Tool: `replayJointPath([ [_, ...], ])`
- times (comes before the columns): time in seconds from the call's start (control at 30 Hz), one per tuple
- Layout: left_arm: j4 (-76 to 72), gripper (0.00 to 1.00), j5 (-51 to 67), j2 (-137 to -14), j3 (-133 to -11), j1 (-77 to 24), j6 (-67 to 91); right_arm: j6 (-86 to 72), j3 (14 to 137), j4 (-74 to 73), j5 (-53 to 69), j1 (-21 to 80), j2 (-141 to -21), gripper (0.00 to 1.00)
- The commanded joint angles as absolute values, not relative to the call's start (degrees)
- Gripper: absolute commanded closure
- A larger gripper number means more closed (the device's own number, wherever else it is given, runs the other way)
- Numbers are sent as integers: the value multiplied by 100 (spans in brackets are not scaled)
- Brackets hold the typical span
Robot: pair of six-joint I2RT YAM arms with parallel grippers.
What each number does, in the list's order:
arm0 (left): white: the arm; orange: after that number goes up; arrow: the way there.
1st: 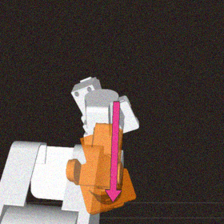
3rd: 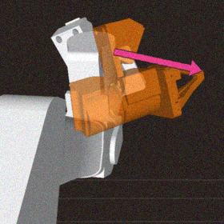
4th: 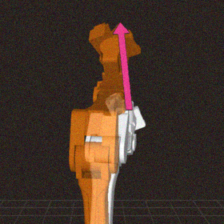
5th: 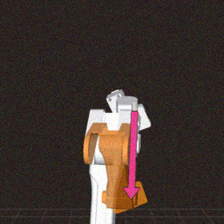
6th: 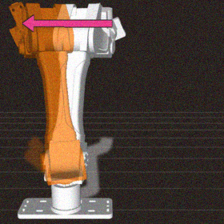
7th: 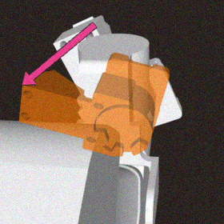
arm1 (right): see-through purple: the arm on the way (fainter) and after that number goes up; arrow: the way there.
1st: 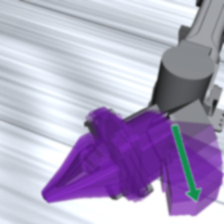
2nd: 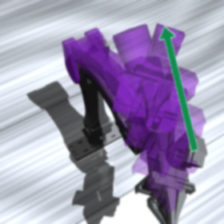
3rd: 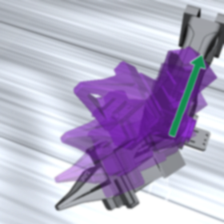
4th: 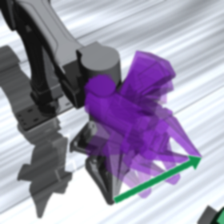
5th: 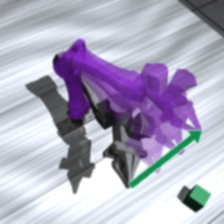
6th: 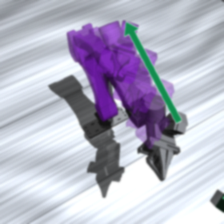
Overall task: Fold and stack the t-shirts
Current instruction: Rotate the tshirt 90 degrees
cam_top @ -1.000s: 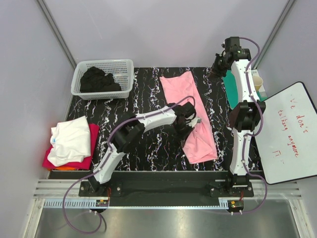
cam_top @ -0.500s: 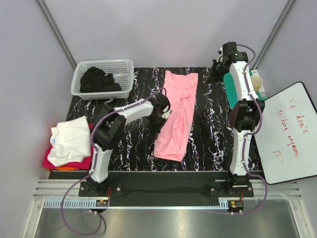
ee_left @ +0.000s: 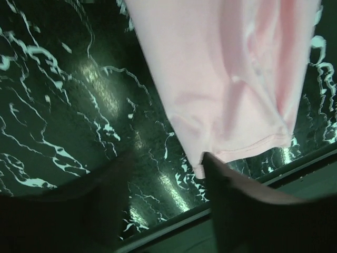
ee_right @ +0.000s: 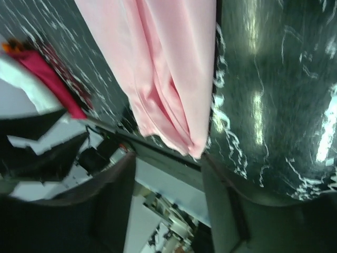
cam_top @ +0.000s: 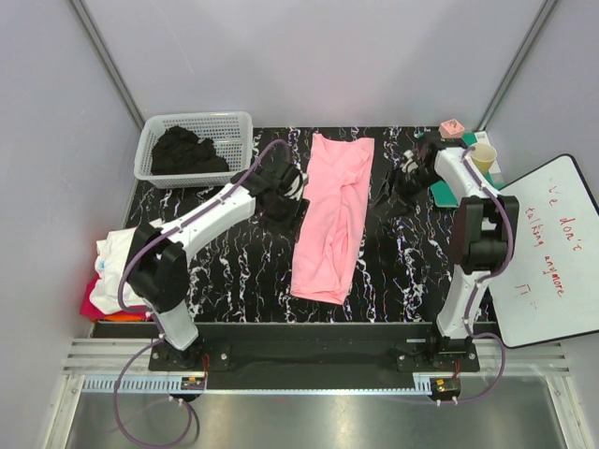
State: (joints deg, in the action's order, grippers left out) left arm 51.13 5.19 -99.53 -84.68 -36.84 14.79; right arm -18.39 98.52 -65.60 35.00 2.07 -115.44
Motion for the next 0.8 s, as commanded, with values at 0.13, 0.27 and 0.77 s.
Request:
replayJointPath([
  [0.13, 4396, 1, 1721, -9133, -6875, -3244, 1661, -2266, 7729, -6188, 3903, 351, -9564, 4],
  [0.27, 3991, 1, 2651, -8834, -6224, -2989, 1828, -2890, 6752, -5512, 3736, 755, -8686, 0],
  [0.77, 2584, 17, 4324, -9421, -4966, -2883, 2250, -3998, 4870, -4036, 2909, 2188, -8481, 15],
])
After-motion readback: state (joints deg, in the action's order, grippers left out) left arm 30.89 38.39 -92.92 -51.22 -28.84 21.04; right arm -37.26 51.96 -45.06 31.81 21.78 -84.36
